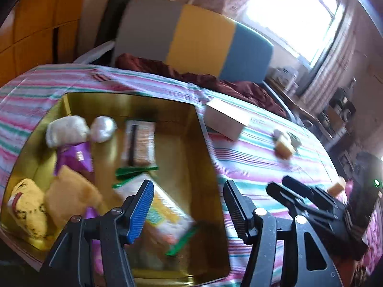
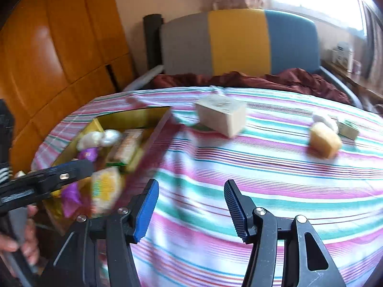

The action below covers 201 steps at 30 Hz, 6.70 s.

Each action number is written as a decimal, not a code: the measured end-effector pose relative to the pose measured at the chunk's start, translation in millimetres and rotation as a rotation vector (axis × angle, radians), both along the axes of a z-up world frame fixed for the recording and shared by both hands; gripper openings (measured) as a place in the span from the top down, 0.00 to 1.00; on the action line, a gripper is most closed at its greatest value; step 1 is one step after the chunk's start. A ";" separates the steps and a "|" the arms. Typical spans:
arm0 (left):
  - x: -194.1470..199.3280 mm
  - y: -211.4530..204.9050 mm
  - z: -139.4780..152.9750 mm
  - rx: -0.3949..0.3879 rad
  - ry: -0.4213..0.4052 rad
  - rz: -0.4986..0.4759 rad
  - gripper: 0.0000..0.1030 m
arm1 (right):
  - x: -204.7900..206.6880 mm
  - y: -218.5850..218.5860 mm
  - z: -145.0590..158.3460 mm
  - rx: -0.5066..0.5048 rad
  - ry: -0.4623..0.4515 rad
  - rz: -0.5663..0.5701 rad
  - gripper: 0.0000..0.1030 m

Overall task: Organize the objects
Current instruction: 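Move both tools back toward the remaining items, then grasp the yellow sponge with the right tool, then grasp the white printed box with the left tool while right holds the sponge, then carry the white box into the gold tray and release it with left tool while right carries sponge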

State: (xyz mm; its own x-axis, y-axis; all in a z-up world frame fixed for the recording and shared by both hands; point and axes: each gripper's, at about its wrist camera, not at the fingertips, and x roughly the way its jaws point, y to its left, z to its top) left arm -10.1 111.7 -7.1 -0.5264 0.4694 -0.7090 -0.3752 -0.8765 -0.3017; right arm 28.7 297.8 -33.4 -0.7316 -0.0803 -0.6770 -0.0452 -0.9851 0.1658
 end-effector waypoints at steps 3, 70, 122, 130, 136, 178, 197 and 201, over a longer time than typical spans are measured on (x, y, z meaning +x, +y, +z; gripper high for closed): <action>6.9 19.1 2.9 -0.004 0.009 -0.061 0.41 | 1.4 24.8 -7.9 0.029 -0.015 -0.044 0.43; -173.4 180.6 -27.5 0.028 -0.344 0.237 0.18 | -47.8 217.8 -53.6 0.139 -0.008 -0.307 0.41; -63.8 201.2 -68.9 -0.225 0.119 -0.065 0.50 | -29.2 184.5 -36.2 0.252 0.082 -0.312 0.45; -49.1 183.9 -63.8 -0.196 0.122 -0.061 0.50 | -19.6 160.4 -38.8 0.234 0.060 -0.296 0.45; -32.4 168.9 -47.3 -0.156 0.128 -0.106 0.50 | -26.0 149.3 -45.8 0.296 0.029 -0.282 0.45; -114.3 37.7 -40.2 -0.014 -0.183 0.112 0.38 | -8.2 114.9 -35.5 0.253 0.090 -0.244 0.45; -49.5 -14.5 -15.5 -0.054 -0.022 0.101 0.37 | -2.6 71.7 -14.1 0.075 0.120 -0.154 0.45; -36.4 -28.4 -18.6 -0.061 -0.009 0.104 0.37 | -3.2 42.5 0.9 0.050 0.154 -0.091 0.45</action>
State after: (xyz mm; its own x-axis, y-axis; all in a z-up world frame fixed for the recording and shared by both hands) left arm -46.5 83.3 -25.7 -0.5632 0.3681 -0.7398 -0.2786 -0.9275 -0.2494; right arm 25.6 340.2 -32.5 -0.8294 0.0212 -0.5582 -0.1120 -0.9853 0.1289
